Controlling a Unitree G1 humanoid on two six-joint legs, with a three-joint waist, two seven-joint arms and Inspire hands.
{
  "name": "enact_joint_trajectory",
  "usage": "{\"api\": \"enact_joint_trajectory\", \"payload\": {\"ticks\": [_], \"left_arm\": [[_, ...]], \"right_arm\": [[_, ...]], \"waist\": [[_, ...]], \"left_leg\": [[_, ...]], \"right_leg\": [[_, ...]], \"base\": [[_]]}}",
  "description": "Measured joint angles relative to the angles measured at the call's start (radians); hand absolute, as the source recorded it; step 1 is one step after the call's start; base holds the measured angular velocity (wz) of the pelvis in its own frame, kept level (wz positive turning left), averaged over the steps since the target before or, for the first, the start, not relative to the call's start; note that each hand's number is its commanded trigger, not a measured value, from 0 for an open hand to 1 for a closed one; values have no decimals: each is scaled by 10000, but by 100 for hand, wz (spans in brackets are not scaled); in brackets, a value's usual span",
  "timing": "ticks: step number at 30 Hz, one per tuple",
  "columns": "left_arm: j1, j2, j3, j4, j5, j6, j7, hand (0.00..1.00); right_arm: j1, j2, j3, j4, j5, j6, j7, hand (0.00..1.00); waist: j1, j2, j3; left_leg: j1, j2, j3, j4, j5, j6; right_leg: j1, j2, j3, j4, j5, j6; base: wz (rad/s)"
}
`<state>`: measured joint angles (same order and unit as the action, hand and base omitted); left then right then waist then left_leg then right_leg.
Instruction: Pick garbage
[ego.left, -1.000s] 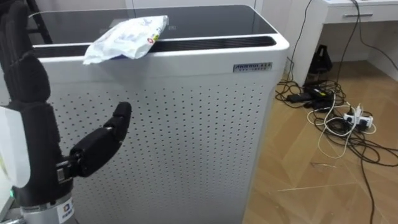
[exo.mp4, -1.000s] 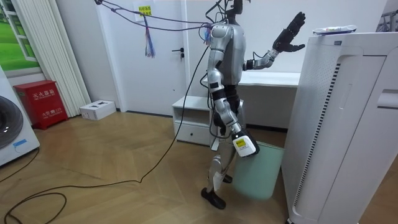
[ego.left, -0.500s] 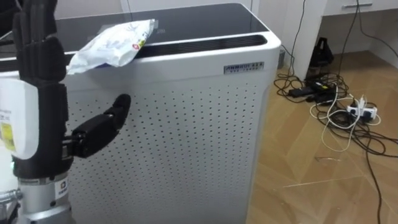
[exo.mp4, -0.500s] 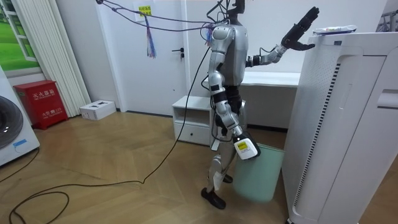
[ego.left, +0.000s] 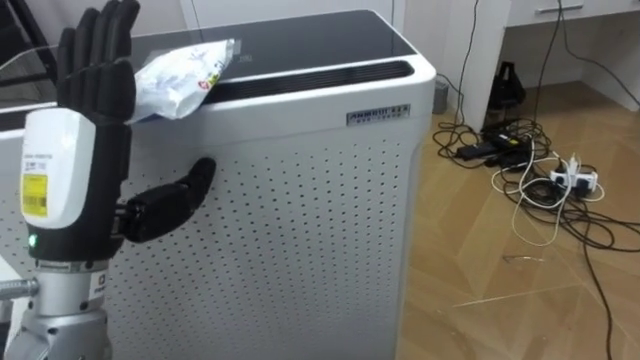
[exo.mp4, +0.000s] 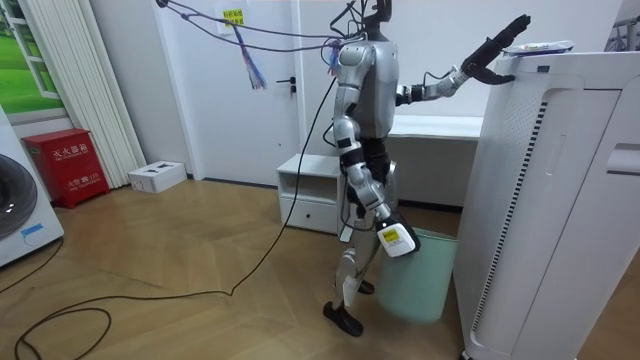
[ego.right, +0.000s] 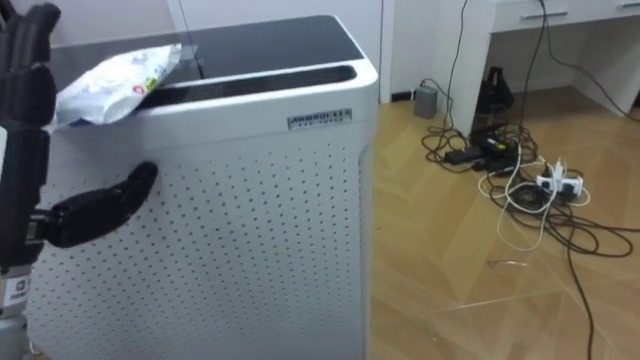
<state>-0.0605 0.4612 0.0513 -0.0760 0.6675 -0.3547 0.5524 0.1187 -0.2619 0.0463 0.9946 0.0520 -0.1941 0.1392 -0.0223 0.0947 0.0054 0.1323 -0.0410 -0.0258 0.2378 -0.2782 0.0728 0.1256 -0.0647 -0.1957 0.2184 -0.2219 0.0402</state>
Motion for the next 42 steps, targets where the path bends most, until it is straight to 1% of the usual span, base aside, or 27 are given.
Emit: {"api": "enact_joint_trajectory", "payload": {"ticks": [1,2,3,4,5,6,8,10,14,15,16,17,19,21,24,28,32,33,34,36,39,41,42], "left_arm": [[-2,4,0,1,0,42,-55,0],[-13,52,6,18,1,100,-201,0],[-28,180,8,65,5,119,-324,47],[-31,266,9,65,6,142,-419,71],[-36,419,19,70,2,160,-562,95],[-59,548,21,78,1,167,-683,100],[-174,643,21,149,-8,168,-856,100],[-262,644,21,224,-16,178,-1007,100],[-299,659,-5,636,-27,192,-1584,100],[-448,661,7,667,-62,248,-1694,100],[-554,662,7,725,-61,263,-1750,100],[-730,671,10,890,-62,264,-1815,100],[-1018,673,20,1078,-113,383,-1956,100],[-1342,679,105,1266,-370,656,-2236,100],[-1615,684,287,1361,-480,923,-2637,100],[-1690,683,375,1312,-486,1069,-2827,100],[-1732,686,635,1080,-476,1146,-3102,100],[-1723,687,636,875,-480,1302,-3286,100],[-1720,687,647,800,-471,1366,-3372,100],[-1725,710,689,444,-419,1675,-3782,100],[-1725,780,734,94,-74,1944,-4181,100],[-1717,780,752,-35,1,2035,-4333,100],[-1662,780,864,-151,-29,2045,-4468,100]], "right_arm": [[0,-18,0,0,-16,18,20,100],[-3,-60,0,-4,-61,19,49,100],[-2,-114,0,-36,-138,19,76,100],[-2,-150,0,-45,-148,19,99,100],[-2,-232,0,-65,-152,19,137,100],[-1,-270,-4,-93,-156,21,145,100],[-5,-281,-8,-95,-211,27,144,100],[-7,-297,-8,-95,-218,50,142,100],[-18,-350,-10,-149,-215,222,144,100],[-17,-370,-24,-158,-207,224,159,100],[-17,-389,-23,-171,-183,238,162,100],[-19,-417,-23,-272,-123,340,161,100],[-67,-435,-16,-340,-125,437,158,100],[-178,-452,-12,-340,-128,524,166,100],[-201,-480,-13,-340,-122,642,170,100],[-234,-510,-13,-343,-122,703,157,100],[-236,-576,-11,-508,-115,875,154,100],[-203,-596,-4,-658,-115,924,166,100],[-204,-602,-4,-746,-133,976,166,100],[-204,-607,-4,-1117,-167,1089,218,100],[-177,-608,-4,-1420,-169,1092,312,100],[-175,-607,3,-1537,-154,1096,379,100],[-161,-608,3,-1726,-136,1111,375,100]], "waist": [[2,38,-13],[9,77,2],[22,121,24],[22,147,35],[23,207,52],[16,242,67],[15,243,68],[32,240,69],[31,256,64],[22,281,46],[30,280,46],[34,314,30],[68,372,-5],[17,418,-19],[-1,418,-19],[17,414,-16],[31,415,-16],[47,411,-13],[55,411,-13],[85,413,-13],[81,422,-9],[85,432,-9],[101,457,0]], "left_leg": [[6,0,15,-3,5,5],[20,4,78,-5,10,5],[17,16,131,-5,12,6],[17,22,155,-6,13,6],[1,35,206,-8,15,7],[-15,37,215,-19,36,7],[-27,38,219,-78,104,0],[-31,38,222,-162,178,-11],[-88,57,247,-185,265,-35],[-115,63,242,-161,274,-41],[-122,63,237,-162,287,-40],[-118,55,233,-168,315,-37],[-85,47,225,-186,348,-35],[-29,36,222,-274,384,-51],[26,32,242,-341,442,-69],[16,24,254,-337,449,-72],[-6,17,287,-328,468,-72],[-13,15,288,-328,468,-72],[-17,13,298,-330,468,-72],[-19,12,328,-336,468,-72],[-12,13,346,-338,468,-72],[-11,17,368,-338,468,-72],[-20,33,487,-348,468,-72]], "right_leg": [[1,-2,4,1,3,3],[1,-3,10,7,12,4],[-2,-1,13,9,22,3],[-7,2,15,10,31,1],[-46,7,18,15,46,-2],[-72,8,17,23,55,-7],[-123,8,22,27,80,-26],[-172,7,15,33,110,-44],[-235,21,16,40,191,-91],[-245,27,13,42,217,-102],[-252,26,17,58,222,-103],[-278,12,27,124,222,-103],[-297,-2,49,213,218,-106],[-279,-7,71,264,214,-111],[-264,-7,79,281,210,-121],[-312,-23,85,358,170,-139],[-385,-34,104,374,150,-136],[-390,-37,103,367,150,-136],[-396,-40,104,369,150,-135],[-411,-42,129,368,147,-130],[-398,-44,131,356,145,-128],[-392,-44,123,352,145,-128],[-415,-44,139,361,145,-128]], "base": [[-4],[-4],[-5],[-5],[-4],[-3],[0],[0],[0],[0],[0],[0],[0],[0],[0],[0],[0],[0],[0],[0],[0],[0],[0]]}}
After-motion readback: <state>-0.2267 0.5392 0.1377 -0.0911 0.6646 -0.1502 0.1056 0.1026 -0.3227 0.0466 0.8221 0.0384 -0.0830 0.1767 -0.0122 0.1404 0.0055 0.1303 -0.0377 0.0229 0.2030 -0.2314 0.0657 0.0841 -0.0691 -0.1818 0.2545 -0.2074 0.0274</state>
